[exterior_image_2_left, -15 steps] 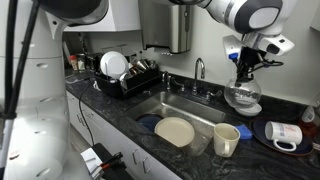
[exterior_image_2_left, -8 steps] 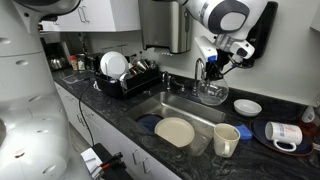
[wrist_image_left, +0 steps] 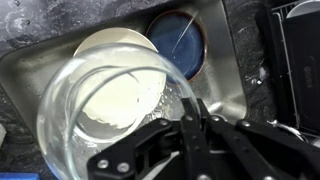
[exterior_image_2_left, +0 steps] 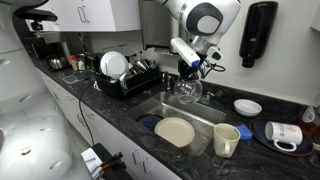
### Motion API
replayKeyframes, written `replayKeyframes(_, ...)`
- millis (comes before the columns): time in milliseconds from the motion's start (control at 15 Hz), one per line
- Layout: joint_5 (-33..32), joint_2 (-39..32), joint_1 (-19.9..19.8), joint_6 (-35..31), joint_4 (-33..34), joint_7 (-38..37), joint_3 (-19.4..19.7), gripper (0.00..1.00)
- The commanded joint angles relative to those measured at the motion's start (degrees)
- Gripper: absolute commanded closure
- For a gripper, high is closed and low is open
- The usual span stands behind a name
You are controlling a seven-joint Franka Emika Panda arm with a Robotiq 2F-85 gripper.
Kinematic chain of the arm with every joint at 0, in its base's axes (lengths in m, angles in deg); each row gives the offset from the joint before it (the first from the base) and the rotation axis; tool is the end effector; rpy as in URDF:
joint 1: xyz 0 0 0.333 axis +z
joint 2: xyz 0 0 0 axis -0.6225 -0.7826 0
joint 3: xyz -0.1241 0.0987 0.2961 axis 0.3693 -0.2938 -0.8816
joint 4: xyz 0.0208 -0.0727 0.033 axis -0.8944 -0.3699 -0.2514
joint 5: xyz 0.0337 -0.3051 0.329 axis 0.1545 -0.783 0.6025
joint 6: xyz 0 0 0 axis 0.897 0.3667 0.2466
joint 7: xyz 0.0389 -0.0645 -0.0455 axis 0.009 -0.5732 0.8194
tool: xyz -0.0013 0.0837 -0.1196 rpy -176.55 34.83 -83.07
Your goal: Move the glass cup to the left of the sink
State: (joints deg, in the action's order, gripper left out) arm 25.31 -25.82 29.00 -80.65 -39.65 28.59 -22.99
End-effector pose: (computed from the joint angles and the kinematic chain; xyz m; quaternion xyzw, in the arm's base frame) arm 0.5521 -0.1302 0.4226 -0.9593 0.1509 0.0614 0.2306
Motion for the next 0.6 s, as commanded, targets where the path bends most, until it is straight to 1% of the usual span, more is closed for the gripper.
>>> replayKeyframes(0, 0.0, -0.1, 0.2, 0.0, 0.1, -0.2, 0.2, 0.94)
replayKeyframes(267, 0.0, -0.2, 0.1, 0.0, 0.1, -0.2, 0.5, 0.94)
replayKeyframes(333, 0.0, -0.2, 0.0, 0.0, 0.1, -0.2, 0.5, 0.99)
replayKeyframes(467, 3.2, 0.8, 1.4, -0.6, -1.2, 4.6, -0.6, 0.99)
replayKeyframes(533, 4.0, 1.6, 2.4, -2.8, -2.5, 6.7, -1.6, 0.99)
